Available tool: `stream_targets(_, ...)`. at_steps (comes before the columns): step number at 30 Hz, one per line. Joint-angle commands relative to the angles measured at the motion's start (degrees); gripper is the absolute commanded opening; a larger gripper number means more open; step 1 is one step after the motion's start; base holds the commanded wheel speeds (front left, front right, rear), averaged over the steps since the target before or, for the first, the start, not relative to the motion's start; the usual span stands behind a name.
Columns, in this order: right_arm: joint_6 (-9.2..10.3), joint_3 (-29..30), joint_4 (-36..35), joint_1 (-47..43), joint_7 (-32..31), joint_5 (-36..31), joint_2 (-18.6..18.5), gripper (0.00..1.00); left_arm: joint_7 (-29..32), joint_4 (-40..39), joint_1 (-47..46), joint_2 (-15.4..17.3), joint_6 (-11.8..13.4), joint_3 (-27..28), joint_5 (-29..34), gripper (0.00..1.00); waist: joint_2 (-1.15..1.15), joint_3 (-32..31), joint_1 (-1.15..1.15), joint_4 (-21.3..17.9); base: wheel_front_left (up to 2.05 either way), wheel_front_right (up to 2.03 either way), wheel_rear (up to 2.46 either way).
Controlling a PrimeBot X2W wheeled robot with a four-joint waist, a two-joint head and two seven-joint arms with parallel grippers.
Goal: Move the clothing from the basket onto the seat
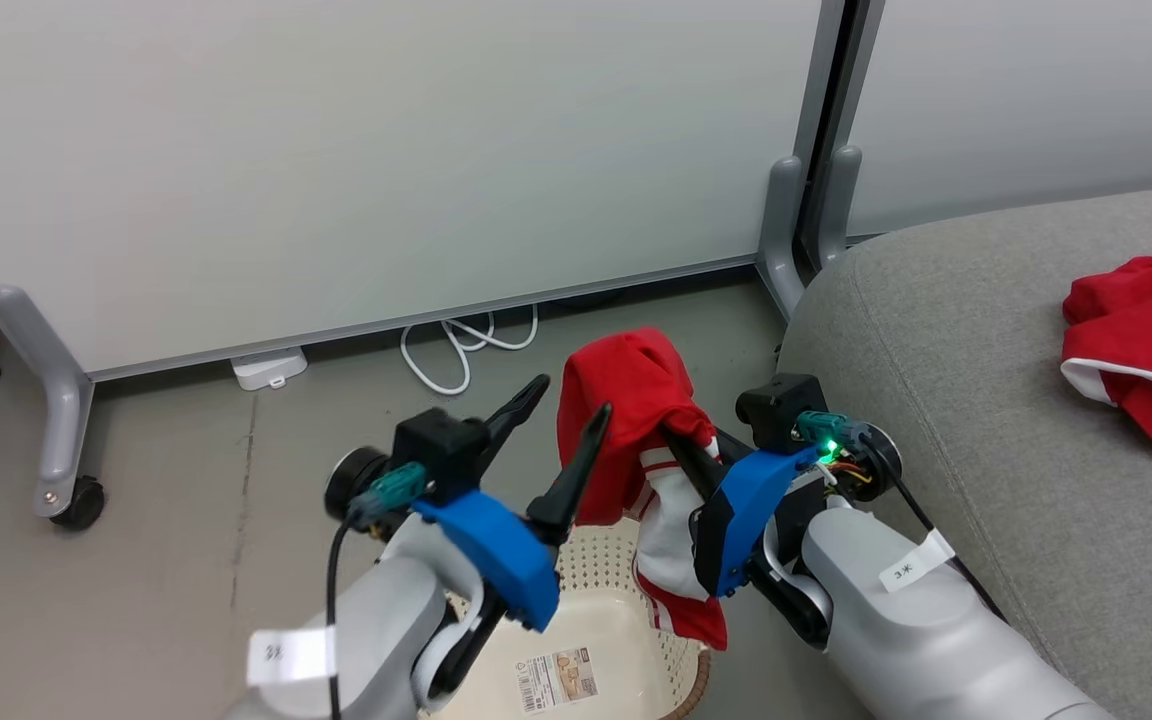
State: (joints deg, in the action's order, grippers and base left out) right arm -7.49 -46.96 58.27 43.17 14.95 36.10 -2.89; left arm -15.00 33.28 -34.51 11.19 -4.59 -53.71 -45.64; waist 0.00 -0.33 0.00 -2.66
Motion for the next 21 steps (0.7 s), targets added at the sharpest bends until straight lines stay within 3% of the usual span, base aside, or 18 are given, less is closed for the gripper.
stream_targets(1,-0.01,0.6,-0.6,0.4,0.3,-0.7,0.0,0.0,-0.3,-1.9,2.8,1.0,0.4,1.8,1.6,1.0,0.0,0.1,0.0,0.0,0.0,0.0,0.0)
stream_targets(9,-0.01,4.9,-2.4,-0.8,0.3,-4.2,0.0,0.0,-0.3,-13.9,18.5,4.2,0.5,16.2,11.2,1.0,0.0,0.8,0.0,0.1,0.0,0.0,0.0)
stream_targets(15,-0.01,7.9,-3.2,-2.0,0.3,-6.6,0.0,0.0,-0.3,-17.0,25.7,3.5,-0.4,24.5,16.4,1.0,0.0,1.1,0.0,0.3,0.0,0.0,0.0)
stream_targets(21,-0.01,9.5,-4.0,-3.3,0.3,-7.9,0.0,0.0,-0.3,-17.6,28.7,1.9,-1.6,29.3,19.8,1.0,0.0,1.1,0.0,0.4,0.0,0.0,0.0)
